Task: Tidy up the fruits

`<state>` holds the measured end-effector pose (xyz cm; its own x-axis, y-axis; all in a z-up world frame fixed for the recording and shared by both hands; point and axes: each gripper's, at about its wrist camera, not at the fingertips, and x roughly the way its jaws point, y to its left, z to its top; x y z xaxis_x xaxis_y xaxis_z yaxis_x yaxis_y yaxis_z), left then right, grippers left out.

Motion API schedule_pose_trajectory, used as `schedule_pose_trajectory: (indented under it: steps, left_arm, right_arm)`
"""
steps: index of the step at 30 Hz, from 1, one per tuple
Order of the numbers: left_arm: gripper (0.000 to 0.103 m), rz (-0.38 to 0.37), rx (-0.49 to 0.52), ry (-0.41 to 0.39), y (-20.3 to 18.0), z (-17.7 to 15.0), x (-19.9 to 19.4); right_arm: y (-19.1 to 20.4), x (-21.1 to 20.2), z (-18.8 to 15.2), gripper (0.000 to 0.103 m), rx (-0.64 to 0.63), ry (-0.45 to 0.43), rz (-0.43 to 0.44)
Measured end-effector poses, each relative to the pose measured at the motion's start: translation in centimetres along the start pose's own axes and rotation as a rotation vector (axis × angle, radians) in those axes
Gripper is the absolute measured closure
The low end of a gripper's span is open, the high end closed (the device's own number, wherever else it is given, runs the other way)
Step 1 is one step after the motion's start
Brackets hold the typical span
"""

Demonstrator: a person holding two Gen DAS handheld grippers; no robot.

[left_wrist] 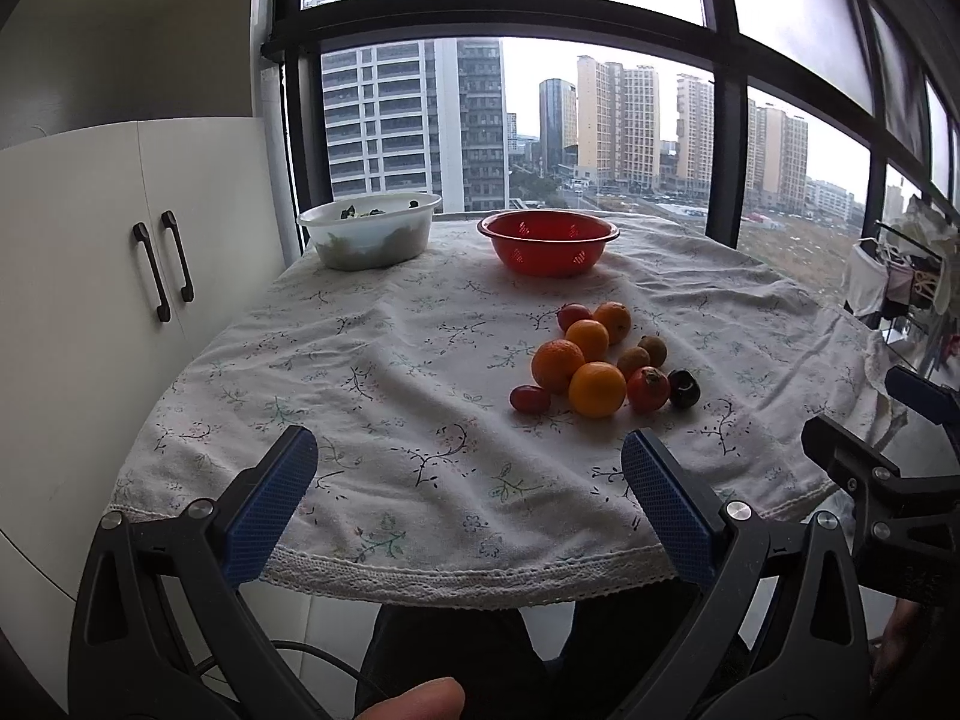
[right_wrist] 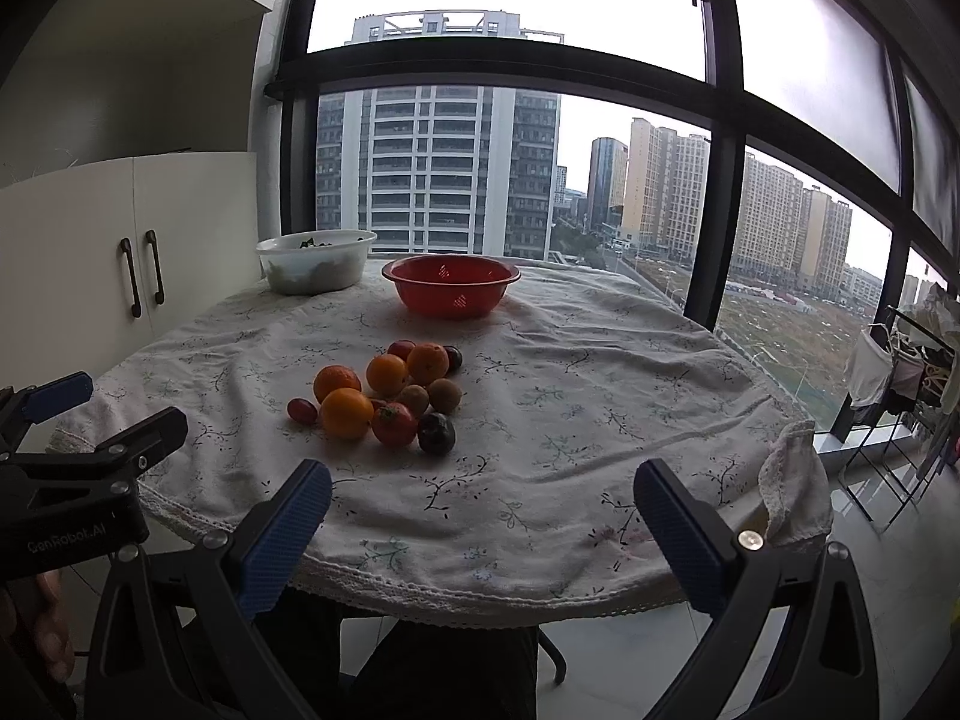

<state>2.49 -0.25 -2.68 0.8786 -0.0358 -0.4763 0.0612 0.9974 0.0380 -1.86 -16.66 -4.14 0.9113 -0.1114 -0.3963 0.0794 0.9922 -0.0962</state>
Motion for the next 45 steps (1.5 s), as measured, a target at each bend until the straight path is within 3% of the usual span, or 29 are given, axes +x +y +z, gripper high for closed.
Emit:
schedule_pose_trajectory:
  steps: [4,7,8,11,13,17,22,25,28,32,35,38,39,45]
  left_arm:
    - [0.000,-0.100,0.023,0.010,0.1,0.0,2.1]
    - [0.000,-0.145,0.036,-0.149,0.4,-0.3,1.4]
    - [0.000,-0.145,0.061,-0.163,0.4,-0.2,1.4]
    - [0.000,-0.102,0.105,-0.041,0.5,1.1,3.4]
    - [0.000,-0.119,0.053,0.001,1.8,1.6,4.8]
    - [0.000,-0.127,0.004,0.050,4.5,2.5,7.2]
    - [0.000,-0.220,0.150,0.130,5.2,4.0,10.1]
    - [0.000,-0.287,0.283,0.172,4.5,4.8,11.3]
    - [0.000,-0.405,0.409,0.197,2.9,5.5,11.9]
    - [0.001,-0.513,0.582,0.215,0.7,5.5,12.6]
    - [0.009,-0.584,0.650,0.251,-0.6,5.2,13.6]
    - [0.030,-0.636,0.665,0.305,-1.3,4.8,15.1]
    - [0.037,-0.643,0.665,0.322,-1.2,4.7,15.6]
    - [0.056,-0.695,0.625,0.388,-0.4,5.1,17.6]
  right_arm:
    - [-1.6,1.3,-0.4,0.000,0.048,0.018,0.034]
    - [-2.9,1.4,-0.2,0.000,0.071,-0.027,0.087]
    - [-3.2,1.5,-0.1,0.000,0.074,-0.040,0.100]
    - [-4.3,2.1,0.0,0.000,0.144,-0.080,0.197]
    - [-5.4,2.5,-0.2,0.000,0.232,-0.109,0.267]
    - [-5.3,3.3,0.2,0.000,0.212,-0.090,0.266]
    - [-7.6,5.5,0.8,0.000,0.274,0.030,0.312]
    - [-8.0,6.2,1.3,0.000,0.252,0.039,0.267]
    - [-8.5,7.6,1.9,0.000,0.246,0.075,0.286]
    - [-7.5,8.1,3.2,0.000,0.109,0.046,0.345]
    - [-5.8,8.3,4.1,0.000,-0.062,0.036,0.335]
    - [-4.4,9.1,4.5,0.000,-0.179,0.060,0.341]
    - [-4.1,9.4,4.6,0.000,-0.193,0.067,0.349]
    - [-3.7,11.5,5.0,0.000,-0.181,0.164,0.446]
